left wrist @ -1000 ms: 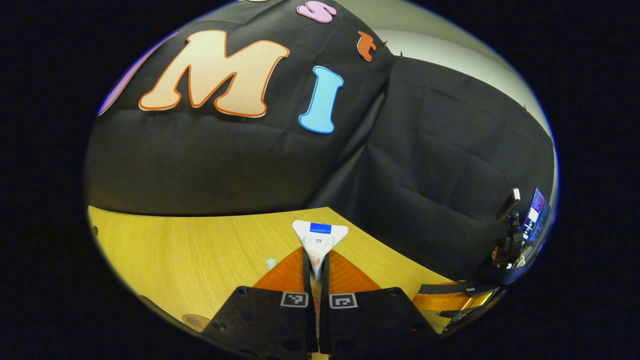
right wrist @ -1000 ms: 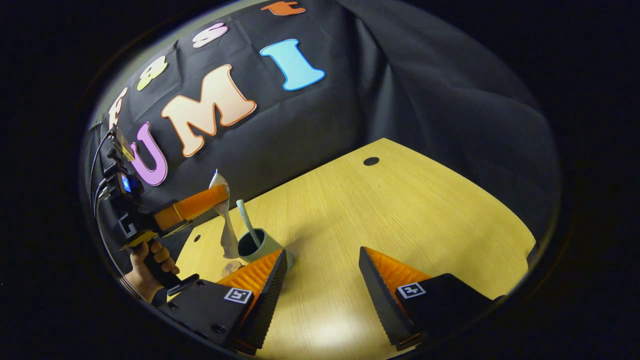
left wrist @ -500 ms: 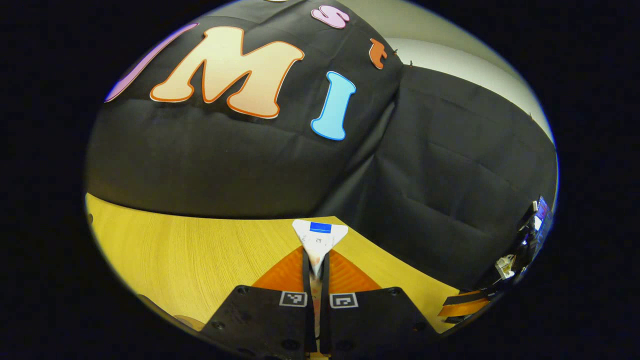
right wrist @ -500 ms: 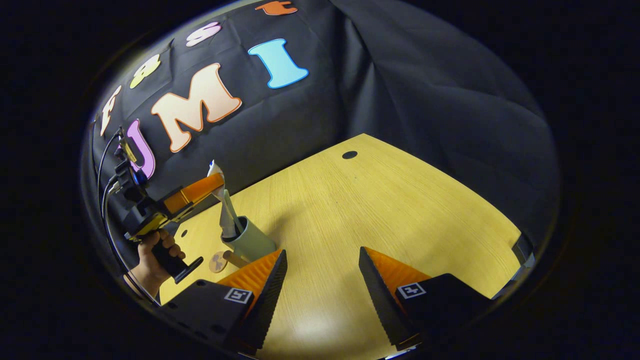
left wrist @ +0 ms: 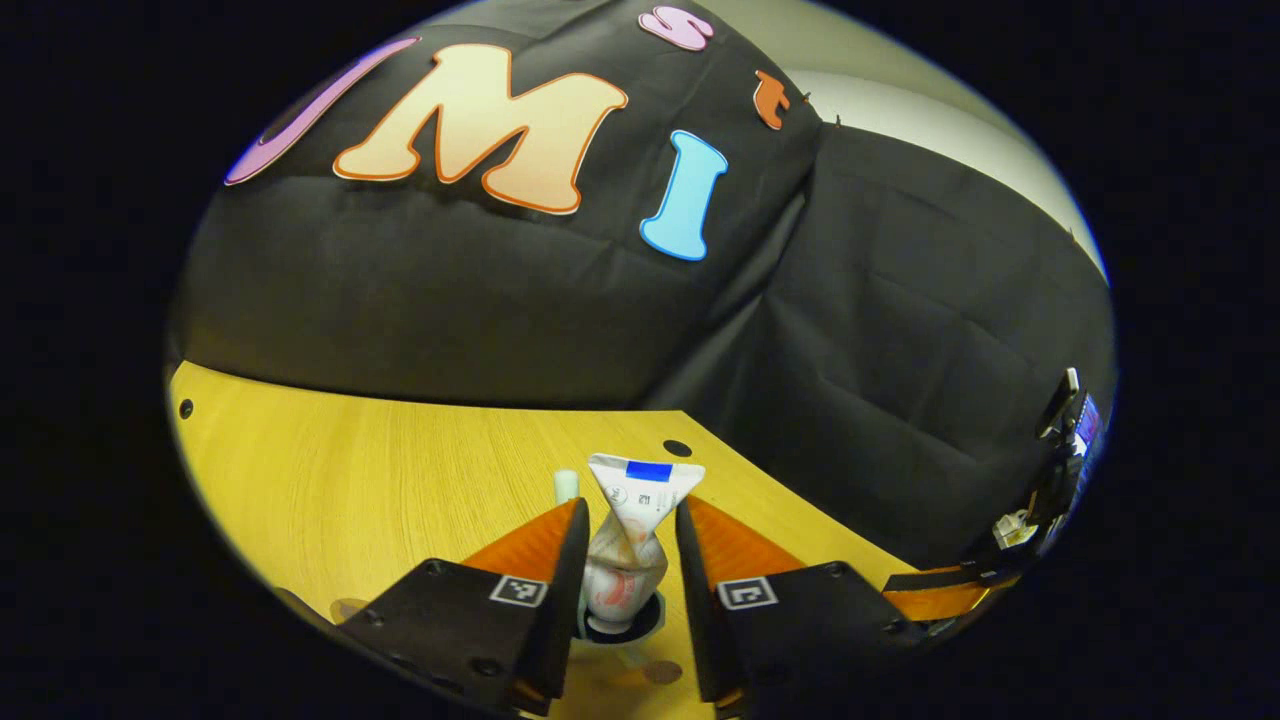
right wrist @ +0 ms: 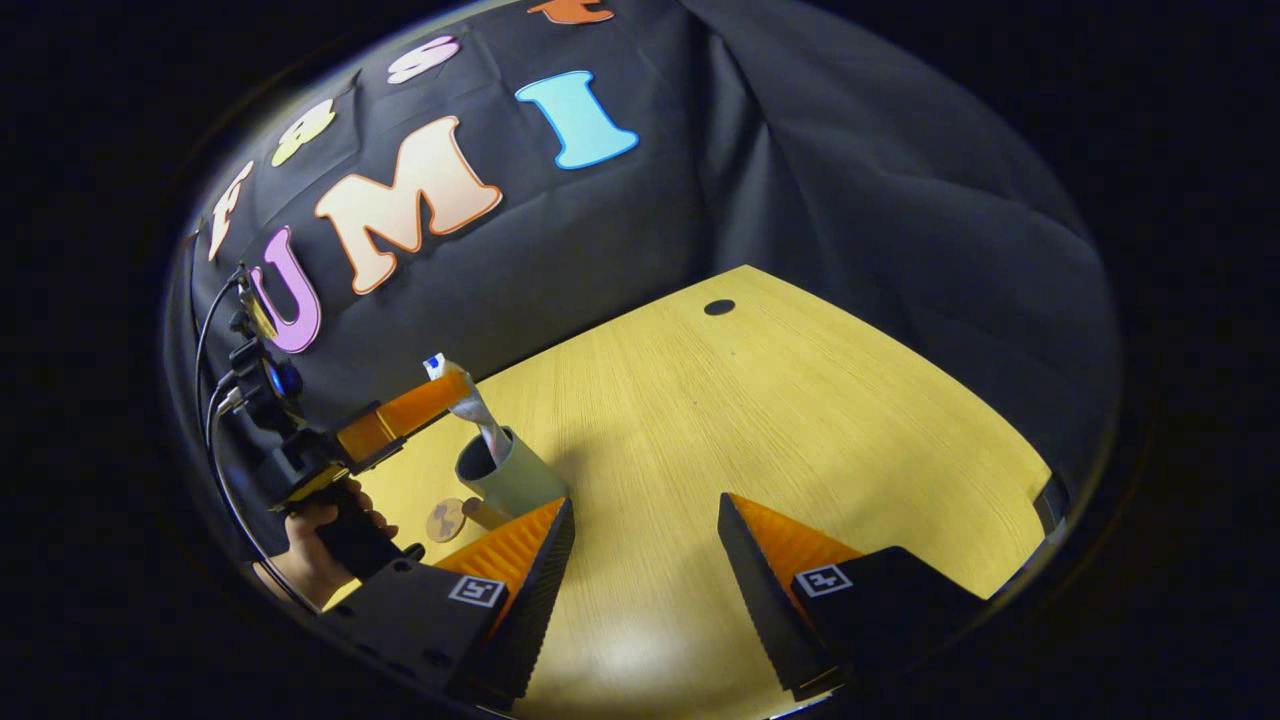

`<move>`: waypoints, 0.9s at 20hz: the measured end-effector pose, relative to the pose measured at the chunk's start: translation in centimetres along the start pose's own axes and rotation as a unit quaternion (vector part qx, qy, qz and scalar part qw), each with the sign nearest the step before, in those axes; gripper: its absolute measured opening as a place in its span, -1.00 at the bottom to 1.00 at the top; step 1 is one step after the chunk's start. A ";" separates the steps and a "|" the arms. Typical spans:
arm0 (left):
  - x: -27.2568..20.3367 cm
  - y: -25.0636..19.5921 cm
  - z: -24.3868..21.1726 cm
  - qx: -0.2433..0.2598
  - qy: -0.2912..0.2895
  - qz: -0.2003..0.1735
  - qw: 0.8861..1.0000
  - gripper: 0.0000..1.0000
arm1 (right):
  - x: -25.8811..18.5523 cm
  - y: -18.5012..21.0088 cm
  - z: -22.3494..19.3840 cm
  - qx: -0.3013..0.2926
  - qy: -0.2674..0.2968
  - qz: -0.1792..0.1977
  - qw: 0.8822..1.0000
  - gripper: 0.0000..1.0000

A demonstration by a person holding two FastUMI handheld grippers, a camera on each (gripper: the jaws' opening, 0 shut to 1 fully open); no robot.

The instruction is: Put the toothbrush and toothpaste on the desktop into the cup, then pick up the cup and place it on the coaster on the desktop.

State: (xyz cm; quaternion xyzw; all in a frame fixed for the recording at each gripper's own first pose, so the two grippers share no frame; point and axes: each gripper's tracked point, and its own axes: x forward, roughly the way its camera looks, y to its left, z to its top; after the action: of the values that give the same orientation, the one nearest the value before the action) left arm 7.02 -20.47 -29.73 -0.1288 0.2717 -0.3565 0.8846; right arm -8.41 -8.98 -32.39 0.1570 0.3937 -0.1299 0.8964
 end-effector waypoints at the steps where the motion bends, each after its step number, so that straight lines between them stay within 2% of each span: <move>1: -0.5 0.0 0.3 0.006 -0.004 0.005 1.000 0.06 | 0.1 0.4 0.0 -0.005 0.001 0.005 1.000 0.79; 4: -1.9 0.2 0.6 0.018 -0.008 0.018 1.000 0.92 | 0.4 1.4 0.1 -0.017 0.006 0.017 1.000 0.79; 6: -3.0 0.7 0.8 0.023 -0.009 0.031 0.999 0.90 | 0.8 2.5 0.2 -0.016 0.015 0.029 0.999 0.80; 7: -3.6 1.0 1.1 0.026 -0.010 0.037 0.999 0.90 | 1.0 2.9 0.2 -0.014 0.023 0.035 0.999 0.73; 8: -4.3 1.2 1.2 0.029 -0.012 0.044 0.999 0.90 | 1.3 3.6 0.1 -0.013 0.030 0.043 0.999 0.89; 9: -5.1 1.4 1.6 0.034 -0.014 0.050 0.998 0.91 | 1.7 4.3 0.2 -0.013 0.039 0.050 0.998 0.92; 10: -5.9 1.7 1.7 0.042 -0.015 0.057 0.997 0.91 | 1.9 5.1 0.2 -0.011 0.050 0.059 0.997 0.79; 12: -7.8 2.2 2.1 0.059 -0.020 0.071 0.996 0.91 | 2.6 6.8 0.1 -0.010 0.069 0.074 0.995 0.97; 13: -8.7 2.6 2.4 0.067 -0.024 0.079 0.994 0.90 | 3.1 7.4 -0.1 -0.013 0.077 0.077 0.994 0.87; 14: -9.5 2.9 2.6 0.071 -0.028 0.089 0.993 0.89 | 3.4 7.9 -0.4 -0.018 0.088 0.080 0.993 0.97; 15: -10.3 3.3 2.7 0.070 -0.030 0.098 0.992 0.90 | 3.7 8.4 -0.8 -0.023 0.101 0.082 0.991 0.87; 16: -11.0 3.6 2.8 0.067 -0.033 0.107 0.991 0.89 | 4.0 9.0 -1.2 -0.026 0.116 0.083 0.989 0.97; 17: -11.7 4.0 2.9 0.067 -0.035 0.117 0.990 0.90 | 4.4 9.5 -1.6 -0.027 0.134 0.085 0.987 0.89; 18: -12.5 4.4 3.0 0.069 -0.038 0.129 0.989 0.90 | 4.5 9.8 -2.1 -0.030 0.149 0.087 0.985 0.97</move>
State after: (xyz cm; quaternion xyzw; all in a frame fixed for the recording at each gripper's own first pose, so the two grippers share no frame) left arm 3.71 -8.54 -24.29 -0.0445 0.2274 -0.2522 0.9395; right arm -3.33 0.33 -35.31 0.1811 0.5114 -0.0150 0.8399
